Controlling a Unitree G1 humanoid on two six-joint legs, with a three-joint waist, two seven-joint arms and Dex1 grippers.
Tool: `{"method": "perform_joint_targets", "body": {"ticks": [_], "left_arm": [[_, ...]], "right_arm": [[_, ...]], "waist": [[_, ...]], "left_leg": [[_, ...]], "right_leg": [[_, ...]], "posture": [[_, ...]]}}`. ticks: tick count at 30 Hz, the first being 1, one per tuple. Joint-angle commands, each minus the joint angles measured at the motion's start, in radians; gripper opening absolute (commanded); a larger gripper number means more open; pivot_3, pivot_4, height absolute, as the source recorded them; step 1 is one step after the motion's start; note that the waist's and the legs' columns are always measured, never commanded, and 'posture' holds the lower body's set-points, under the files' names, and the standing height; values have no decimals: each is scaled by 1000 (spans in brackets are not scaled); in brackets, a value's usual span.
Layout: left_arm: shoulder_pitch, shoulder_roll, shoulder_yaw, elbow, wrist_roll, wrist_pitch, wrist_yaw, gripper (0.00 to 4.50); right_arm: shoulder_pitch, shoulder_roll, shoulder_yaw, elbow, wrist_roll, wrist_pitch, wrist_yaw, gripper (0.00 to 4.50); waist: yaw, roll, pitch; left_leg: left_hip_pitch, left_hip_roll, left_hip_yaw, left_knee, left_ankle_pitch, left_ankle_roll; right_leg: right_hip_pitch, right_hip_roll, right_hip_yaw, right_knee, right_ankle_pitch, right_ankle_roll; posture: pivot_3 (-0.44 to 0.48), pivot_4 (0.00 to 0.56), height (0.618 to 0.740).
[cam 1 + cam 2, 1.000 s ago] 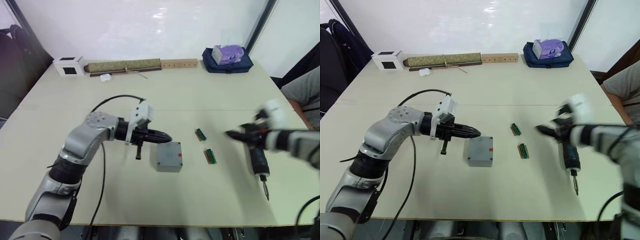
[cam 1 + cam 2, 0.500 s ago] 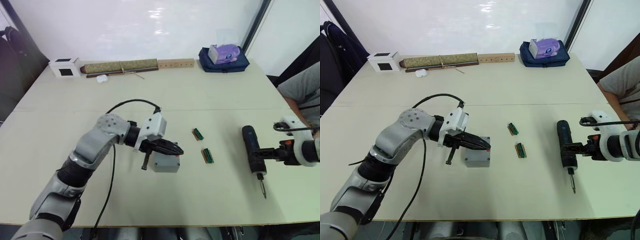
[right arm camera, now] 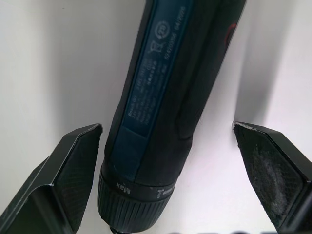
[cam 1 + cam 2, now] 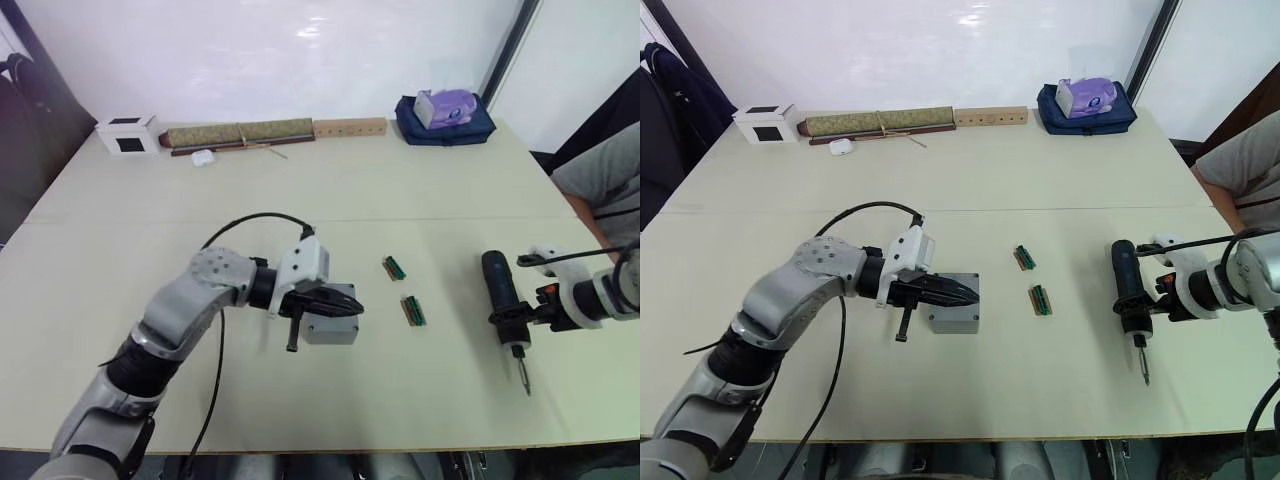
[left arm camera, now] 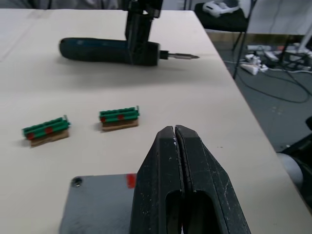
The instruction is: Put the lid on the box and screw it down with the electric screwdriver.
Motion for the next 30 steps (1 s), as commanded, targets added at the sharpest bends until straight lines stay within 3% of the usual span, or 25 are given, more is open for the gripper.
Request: {"method": "perform_joint_targets", "body": {"ticks": [1,6,11,15,19,21,24,30], "left_arm": [[-28,13,40,-58,-36,34,14,0],[-47,17,48,-72,-51,71,43,0],[-50,28,55,-49,-51,67,40,0],[-67,43,72,30,-35,39,28,0],[-78,78,68,133,2,-13,-11,0],[-78,83,64,145,-1,-16,-30,0],[-80,85,54,160,2,-19,-51,0],[-92,70,7,223,38,-61,-106,0]], "right_arm": [[-14,0,106,16,-46,-51,89,3427],[7,4,124,5,-82,-65,131,1877],[-2,4,81,31,-142,-138,127,1850],[-77,51,-45,70,-166,-321,125,1850],[-86,295,-481,-150,42,-555,27,1850],[-66,438,-569,-275,61,-512,-158,1850],[-14,613,-589,-495,114,-497,-315,1850],[128,790,-479,-725,72,-669,-382,1850]], "waist": [[2,0,0],[2,-1,-1],[3,-2,-1],[-14,-3,-1],[-35,3,2],[-29,5,3],[-4,4,2],[11,4,2]], "left_leg": [[0,0,0,0,0,0],[0,0,0,0,0,0],[0,0,-1,0,0,0],[1,0,1,0,0,0],[0,0,4,0,0,-1],[-2,0,2,-2,1,-2],[-6,2,-3,-3,1,-3],[-8,-2,0,-1,3,-5]], "right_leg": [[0,0,0,0,0,0],[0,0,0,0,0,0],[0,0,-1,-1,0,0],[1,0,0,-1,1,0],[-3,1,3,1,1,1],[-7,2,4,6,1,0],[-12,3,0,11,-2,-5],[-13,-4,1,11,-1,-3]], "posture": [[0,150,740],[0,150,740],[0,150,740],[0,150,740],[0,150,740],[0,150,740],[0,150,740],[0,150,740]]}}
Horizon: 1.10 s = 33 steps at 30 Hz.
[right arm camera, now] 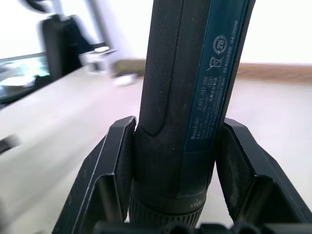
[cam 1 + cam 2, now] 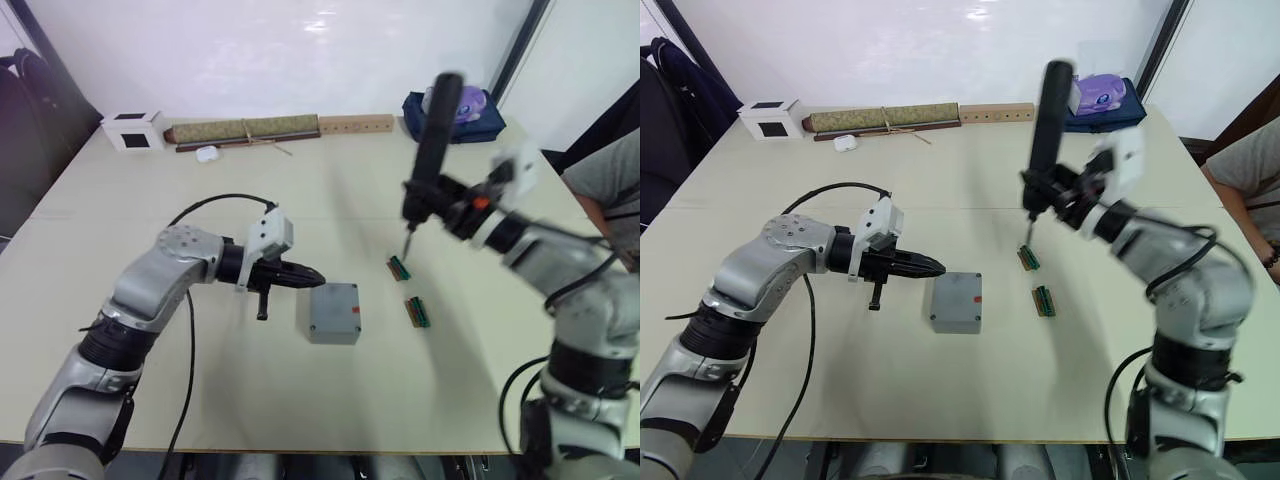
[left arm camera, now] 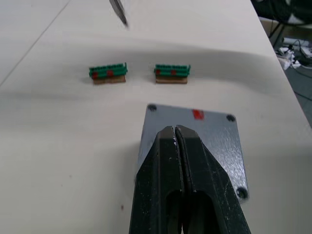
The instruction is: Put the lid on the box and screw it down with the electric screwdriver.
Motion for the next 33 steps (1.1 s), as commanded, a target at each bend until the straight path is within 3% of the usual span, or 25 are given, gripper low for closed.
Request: {"method": "perform_joint_targets", "body": {"ticks": [1,12,33], "left_arm": [[-24,-6,-24,20,21,-38,-43,0],[3,-54,-117,116,195,-228,-35,0],[25,-63,-114,139,204,-238,-58,0]], "right_arm": [[24,31,25,-125,-42,-149,-23,1850],[105,135,168,-188,-48,-233,-77,1850],[195,132,264,-111,-179,-368,-68,1850]], "waist": [[-3,0,0],[-12,0,0],[-9,0,0]], "left_leg": [[0,-1,1,1,0,0],[1,1,0,0,0,0],[5,0,0,0,0,0]], "right_leg": [[0,0,0,0,1,1],[0,5,0,1,1,1],[5,4,0,0,0,1]], "posture": [[0,150,740],[0,150,740],[0,150,740]]}}
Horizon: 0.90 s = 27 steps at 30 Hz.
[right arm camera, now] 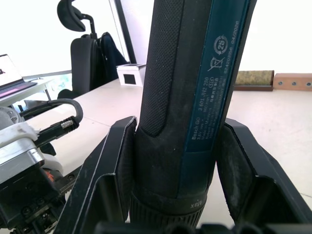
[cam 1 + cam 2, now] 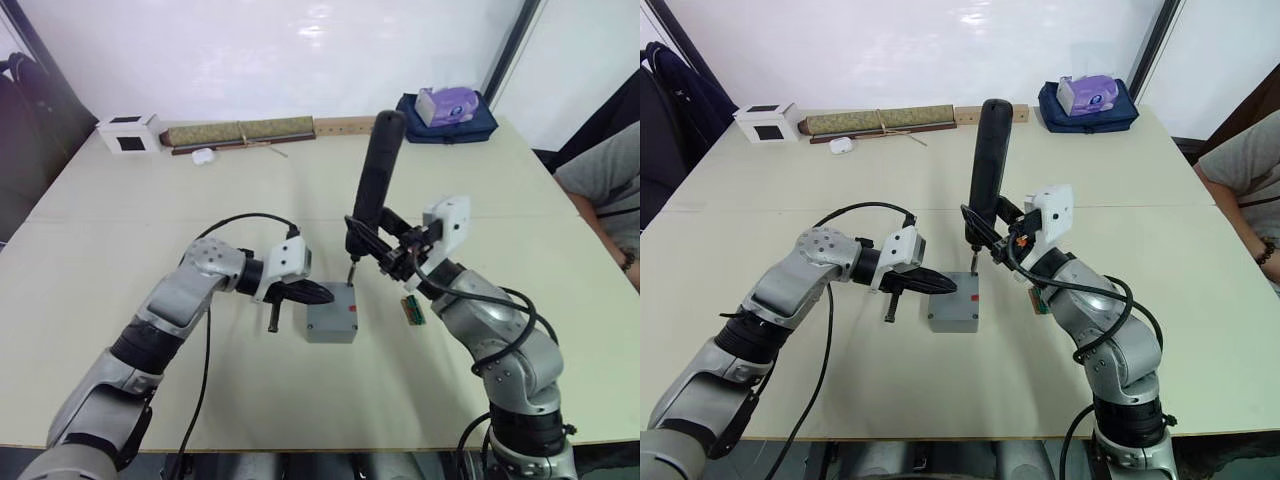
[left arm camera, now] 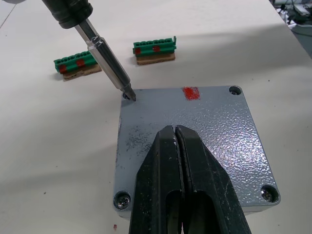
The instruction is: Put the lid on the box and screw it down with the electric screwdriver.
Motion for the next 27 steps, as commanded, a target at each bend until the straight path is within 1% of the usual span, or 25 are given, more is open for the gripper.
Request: {"method": "perform_joint_targets", "body": {"ticks": [1,5,9,11,16,20,27], "left_arm": [[11,11,-14,13,27,6,-12,0],[11,11,-14,10,29,8,-11,0],[16,12,-16,2,29,13,-9,0],[17,11,-18,2,31,14,-8,0],[25,11,-30,0,41,11,-6,0],[27,9,-31,3,47,9,-8,0],[27,10,-29,9,51,6,-12,0]], "right_arm": [[0,-13,-11,8,-35,-59,10,1850],[7,-13,-4,25,-59,-92,14,1850],[38,-20,7,24,-45,-85,33,1850],[60,-32,24,13,-35,-74,54,1850],[123,-70,87,11,-74,-84,92,1850],[149,-77,112,39,-105,-91,90,1850],[161,-67,152,107,-155,-95,76,1850]], "waist": [[0,0,0],[0,0,0],[1,0,0],[1,0,0],[0,-1,-2],[-1,-3,-6],[-1,-5,-16]], "left_leg": [[1,0,0,0,0,0],[2,0,0,0,0,0],[2,0,-1,0,0,0],[3,0,-1,0,0,0],[9,0,-1,-1,0,0],[19,0,-1,-4,-1,1],[19,2,-1,-4,-1,2]], "right_leg": [[1,0,0,0,0,0],[3,0,-1,-1,0,0],[4,0,-1,-1,0,0],[5,0,-1,-1,0,0],[10,0,-1,-3,0,0],[21,1,-2,-7,-1,-1],[22,1,-2,-8,-1,-1]], "posture": [[0,150,740],[0,150,740],[0,150,740],[0,150,740],[0,150,740],[0,150,740],[0,150,740]]}}
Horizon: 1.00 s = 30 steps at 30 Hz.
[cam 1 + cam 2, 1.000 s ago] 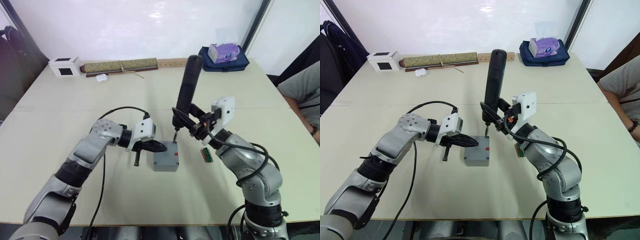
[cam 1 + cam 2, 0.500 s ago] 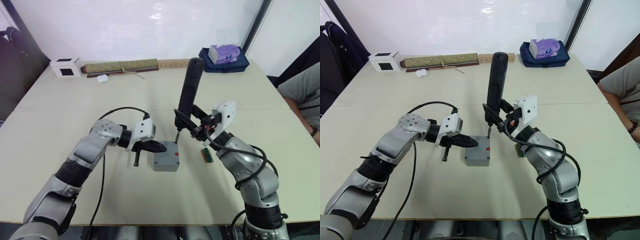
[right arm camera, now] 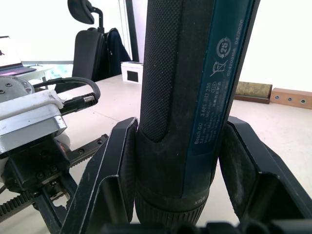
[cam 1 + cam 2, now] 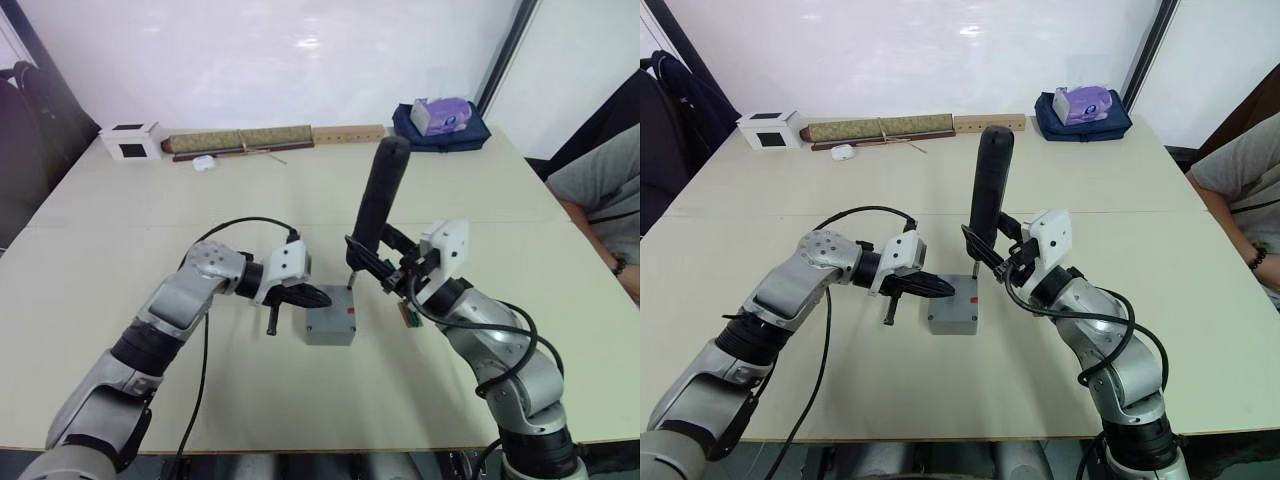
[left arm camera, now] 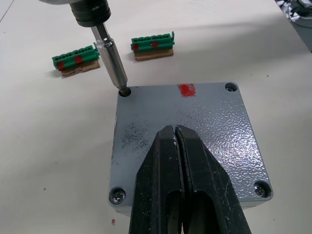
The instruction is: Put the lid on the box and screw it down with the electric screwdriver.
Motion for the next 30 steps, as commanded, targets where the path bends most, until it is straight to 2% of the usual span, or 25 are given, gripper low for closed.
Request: {"method": "perform_joint_targets", "body": {"ticks": [1,18,21,30], "left_arm": [[19,8,-18,2,24,2,-10,0],[38,8,-17,-31,27,24,-8,0],[40,7,-18,-34,27,26,-7,0],[35,5,-16,-29,28,24,-11,0]], "right_arm": [[39,-4,71,105,-49,61,0,1850],[59,1,89,128,-76,31,35,1850],[62,1,91,127,-78,29,38,1850],[64,-5,92,125,-81,30,42,1850]], "waist": [[0,0,-3],[1,-6,-14],[1,-7,-15],[1,-7,-17]], "left_leg": [[0,0,0,0,0,0],[10,1,0,-5,-1,2],[16,1,1,-10,-1,2],[16,2,0,-14,-1,2]], "right_leg": [[1,0,0,0,0,0],[8,0,0,-5,-2,-4],[13,-1,0,-8,-2,-4],[13,-1,0,-9,-3,-6]], "posture": [[0,150,740],[0,150,740],[0,150,740],[0,150,740]]}}
